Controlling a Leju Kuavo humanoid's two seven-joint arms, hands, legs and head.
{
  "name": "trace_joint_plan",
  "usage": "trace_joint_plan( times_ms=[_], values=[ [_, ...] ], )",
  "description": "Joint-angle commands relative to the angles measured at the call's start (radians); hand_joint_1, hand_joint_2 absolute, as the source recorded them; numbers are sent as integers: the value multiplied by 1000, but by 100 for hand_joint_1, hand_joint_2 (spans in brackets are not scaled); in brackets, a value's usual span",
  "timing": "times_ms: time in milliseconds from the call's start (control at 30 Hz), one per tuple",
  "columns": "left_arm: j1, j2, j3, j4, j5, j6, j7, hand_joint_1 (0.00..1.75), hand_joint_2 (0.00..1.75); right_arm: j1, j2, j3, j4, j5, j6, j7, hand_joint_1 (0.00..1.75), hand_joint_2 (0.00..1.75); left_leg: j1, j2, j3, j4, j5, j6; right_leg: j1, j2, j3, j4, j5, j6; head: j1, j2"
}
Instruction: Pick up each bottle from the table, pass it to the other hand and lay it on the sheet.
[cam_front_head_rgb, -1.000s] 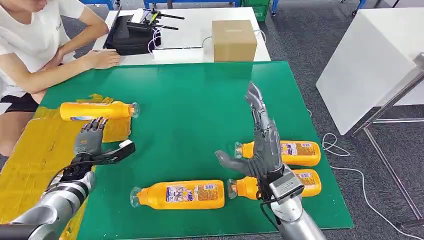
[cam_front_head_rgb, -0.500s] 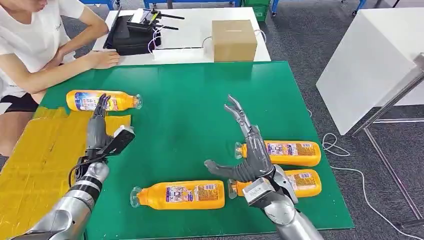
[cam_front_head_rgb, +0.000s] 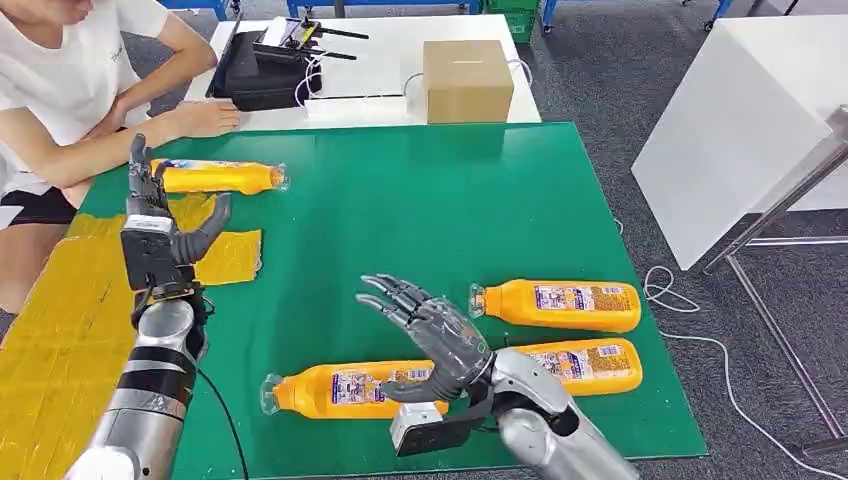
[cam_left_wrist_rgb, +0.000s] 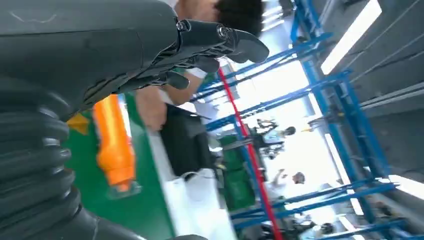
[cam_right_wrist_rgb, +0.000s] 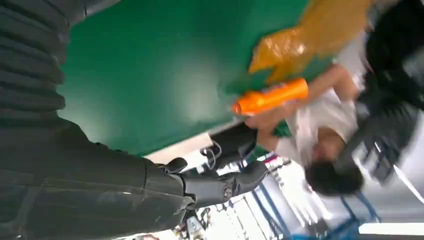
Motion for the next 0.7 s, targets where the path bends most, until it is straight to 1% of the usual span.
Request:
trace_joint_plan(
  times_ms=[33, 67, 233, 267, 300, 333, 400, 533, 567, 600, 667, 700],
  values=[
    [0, -16, -52, -98, 4, -9, 15, 0, 175, -97, 9, 155, 205, 20, 12, 37, 0, 175, 2, 0, 7, -1, -2, -1, 2, -1, 7, -2, -1, 1, 0, 0],
    [0, -16, -52, -98, 4, -9, 15, 0, 175, -97, 9, 155, 205, 20, 12, 37, 0, 175, 1, 0, 3, -1, -1, 0, 1, 0, 3, -1, 0, 1, 0, 0],
    [6, -21, -75, -116, 6, -12, 21, 0, 175, -113, 33, 181, 246, 22, 22, 41, 0, 175, 1, -1, 6, -1, -2, -1, 1, -1, 6, -1, -2, 1, 0, 0],
    [5, -21, -95, -122, 1, -13, 20, 0, 175, -121, 49, 194, 271, 17, 28, 46, 0, 175, 1, 1, 3, -1, -1, 0, 1, 0, 3, -1, -1, 1, 0, 0],
    [4, -22, -104, -122, -1, -12, 20, 0, 175, -123, 59, 198, 286, 10, 34, 50, 0, 175, 1, 0, 5, -1, -2, -1, 1, 0, 5, -1, -1, 1, 0, 0],
    [3, -23, -110, -122, 0, -12, 22, 0, 175, -127, 66, 201, 299, -1, 38, 53, 0, 175, 0, 0, 2, -1, -1, 0, 0, 0, 2, -1, 0, 0, 0, 0],
    [3, -31, -126, -126, 8, -5, 21, 0, 175, -137, 88, 200, 341, -28, 37, 66, 0, 175, 1, -2, 3, -1, -1, -1, 1, -2, 3, -1, -1, 0, 0, 0],
    [6, -33, -144, -129, 11, -3, 21, 0, 175, -154, 109, 199, 390, -37, 40, 75, 0, 175, 1, -1, 5, -1, -2, -1, 1, -1, 6, -1, -1, 1, 0, 0],
    [4, -32, -148, -124, 12, -3, 22, 0, 175, -160, 115, 200, 405, -49, 53, 79, 0, 175, 0, -1, 1, -1, 0, 0, 0, -1, 1, -1, 0, 1, 0, 0],
    [-1, -31, -151, -111, 15, -4, 24, 0, 175, -170, 120, 204, 422, -61, 66, 83, 0, 175, 1, -1, 3, -1, -1, 0, 0, -1, 3, -1, 0, 1, 0, 0],
    [-11, -33, -154, -89, 20, -4, 27, 0, 175, -184, 130, 209, 455, -67, 71, 100, 0, 175, 1, -1, 3, -1, -1, 0, 1, -1, 4, -1, -1, 1, 0, 0],
    [-15, -35, -157, -72, 23, -7, 27, 0, 175, -203, 141, 223, 501, -48, 68, 139, 0, 175, 0, -1, 3, -1, -1, 0, 0, -1, 3, -1, -1, 1, 0, 0]
  ],
)
